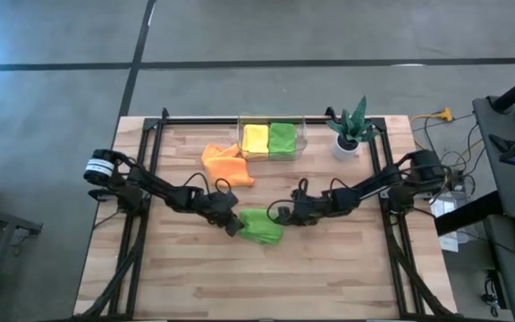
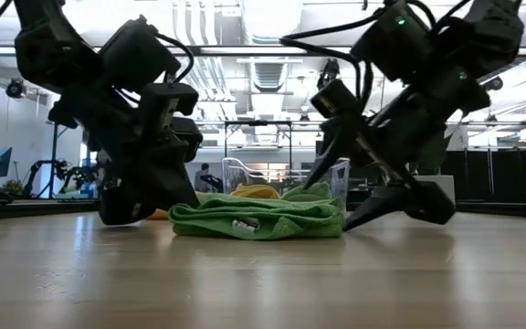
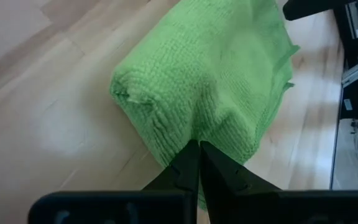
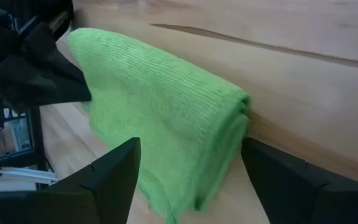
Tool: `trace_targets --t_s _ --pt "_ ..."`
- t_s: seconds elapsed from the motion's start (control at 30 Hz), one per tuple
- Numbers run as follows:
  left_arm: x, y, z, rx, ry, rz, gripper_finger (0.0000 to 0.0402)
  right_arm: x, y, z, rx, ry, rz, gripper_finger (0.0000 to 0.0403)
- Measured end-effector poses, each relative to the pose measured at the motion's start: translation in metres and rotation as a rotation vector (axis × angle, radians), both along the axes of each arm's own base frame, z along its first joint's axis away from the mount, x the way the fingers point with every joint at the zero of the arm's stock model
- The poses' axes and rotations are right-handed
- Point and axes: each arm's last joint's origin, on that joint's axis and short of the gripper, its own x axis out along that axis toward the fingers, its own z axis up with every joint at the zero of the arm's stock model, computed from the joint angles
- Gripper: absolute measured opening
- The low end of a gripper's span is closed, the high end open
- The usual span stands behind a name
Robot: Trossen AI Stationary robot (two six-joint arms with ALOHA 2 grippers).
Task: Fold microfiber towels
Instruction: Put the folded green microfiber towel into the transparent bin
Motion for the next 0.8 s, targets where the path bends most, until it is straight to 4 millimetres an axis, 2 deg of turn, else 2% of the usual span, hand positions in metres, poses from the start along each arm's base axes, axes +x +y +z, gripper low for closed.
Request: trace_targets --t_s 0.17,0.3,0.5,0.67,0.8 --pt "0.003 -0.001 -0.001 -0.005 0.003 -0.007 0.0000 0.009 -0.006 -0.002 0.008 0.001 -0.006 0.0281" --pt "0.002 -0.001 -0.001 -0.013 0.014 -0.013 0.0000 0.009 -0.012 0.001 -0.008 -0.003 0.066 0.0281" --pt "0.001 -0.001 -0.001 -0.015 0.026 -0.027 0.0000 0.003 -0.019 0.011 -0.194 0.010 0.210 0.0283" --pt "0.001 -0.001 -0.001 -0.024 0.027 -0.042 0.0000 0.008 -0.026 0.023 -0.413 -0.051 0.390 0.0283" --pt "0.000 -0.001 -0.001 -0.024 0.027 -0.042 0.0000 0.014 -0.040 0.023 -0.454 -0.081 0.514 0.0282"
